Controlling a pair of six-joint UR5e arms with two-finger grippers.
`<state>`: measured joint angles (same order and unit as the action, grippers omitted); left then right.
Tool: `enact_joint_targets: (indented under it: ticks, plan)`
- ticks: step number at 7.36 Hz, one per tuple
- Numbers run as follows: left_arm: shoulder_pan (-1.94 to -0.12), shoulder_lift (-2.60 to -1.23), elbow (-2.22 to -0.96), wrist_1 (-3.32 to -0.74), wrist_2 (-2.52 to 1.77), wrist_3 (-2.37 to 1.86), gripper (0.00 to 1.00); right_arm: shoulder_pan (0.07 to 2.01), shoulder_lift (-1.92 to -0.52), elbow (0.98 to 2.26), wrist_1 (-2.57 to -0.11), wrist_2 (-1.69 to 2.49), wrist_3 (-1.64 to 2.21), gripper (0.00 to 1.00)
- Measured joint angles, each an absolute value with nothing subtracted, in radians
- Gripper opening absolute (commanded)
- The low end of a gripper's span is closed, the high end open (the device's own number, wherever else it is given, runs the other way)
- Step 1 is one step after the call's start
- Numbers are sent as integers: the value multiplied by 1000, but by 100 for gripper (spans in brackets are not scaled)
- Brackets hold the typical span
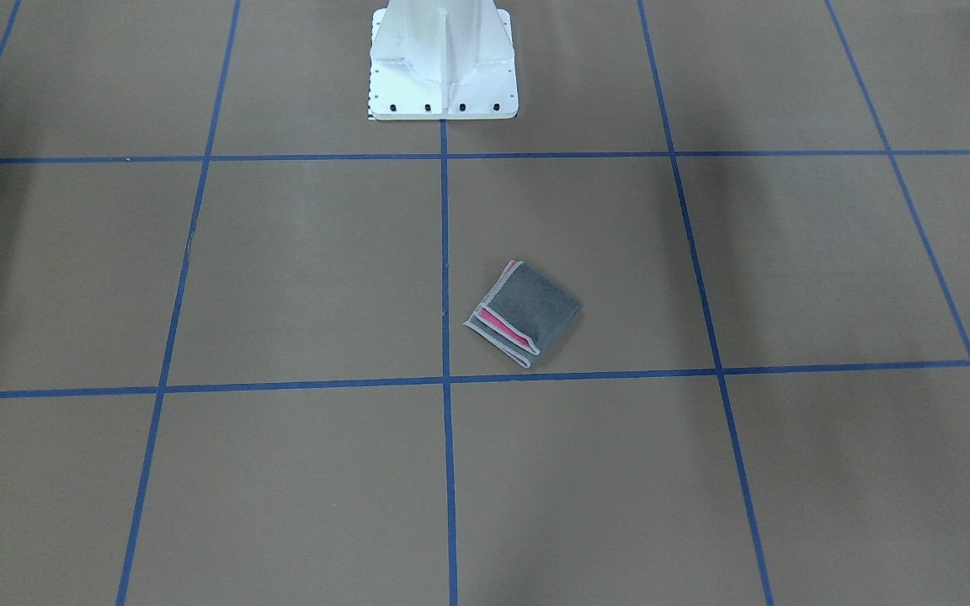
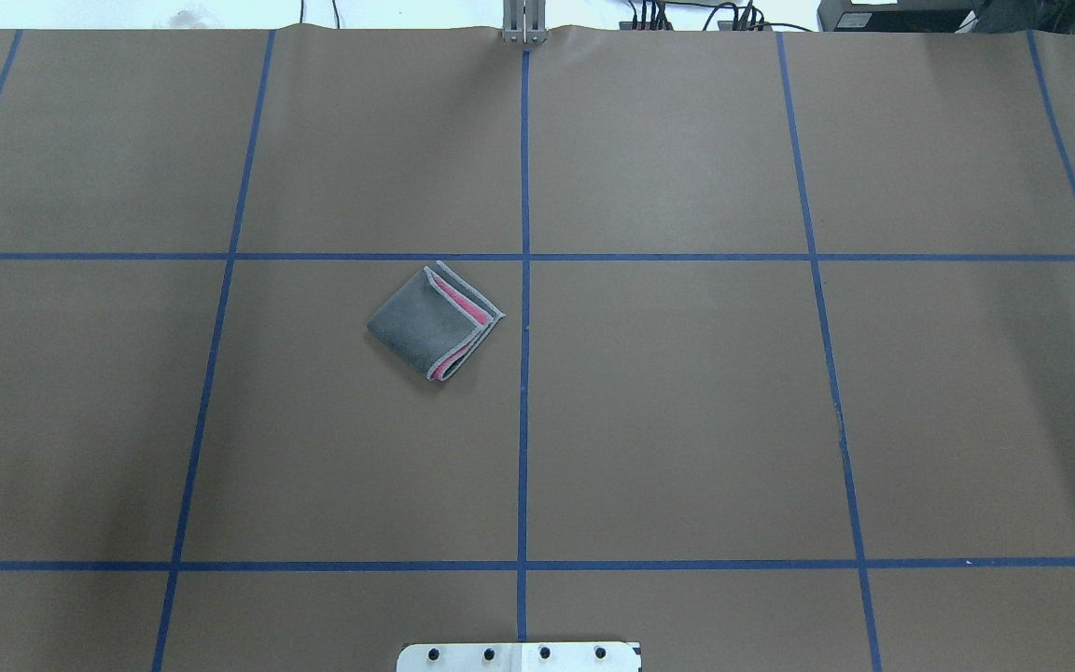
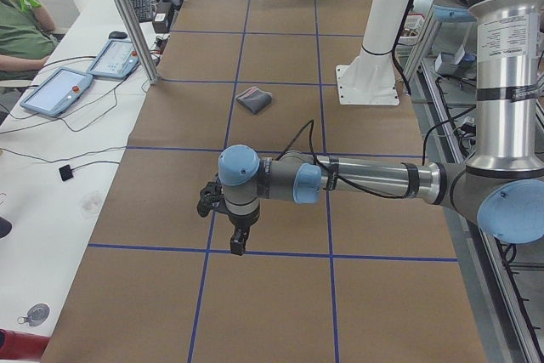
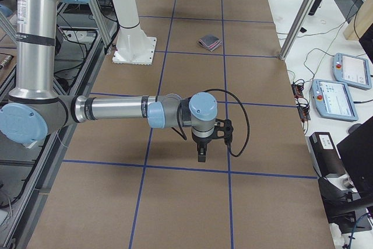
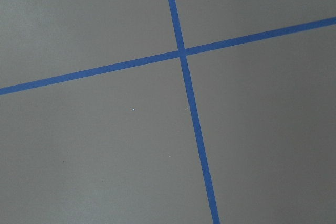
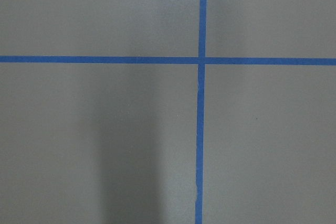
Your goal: Fold towel twice with both arms
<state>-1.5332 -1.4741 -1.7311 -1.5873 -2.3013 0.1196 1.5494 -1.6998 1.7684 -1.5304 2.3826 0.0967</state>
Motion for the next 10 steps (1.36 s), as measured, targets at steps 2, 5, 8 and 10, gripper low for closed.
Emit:
enact_joint_targets:
  ticks: [2, 5, 8, 10]
  plan:
    - [-1535, -1474, -1730, -1587, -2303, 120, 100, 1549, -1706, 1759, -1513, 2383, 103, 100]
    - [-1538, -1474, -1733, -1588, -2306, 120, 100, 1549, -1706, 1750, -1511, 2381, 104, 100]
    - [-1539, -1477, -1731, -1589, -2308, 120, 100, 1549, -1705, 1745, -1511, 2381, 104, 100]
    - [-1539, -1477, -1729, -1590, -2307, 120, 100, 1549, -1705, 1744, -1511, 2381, 104, 100]
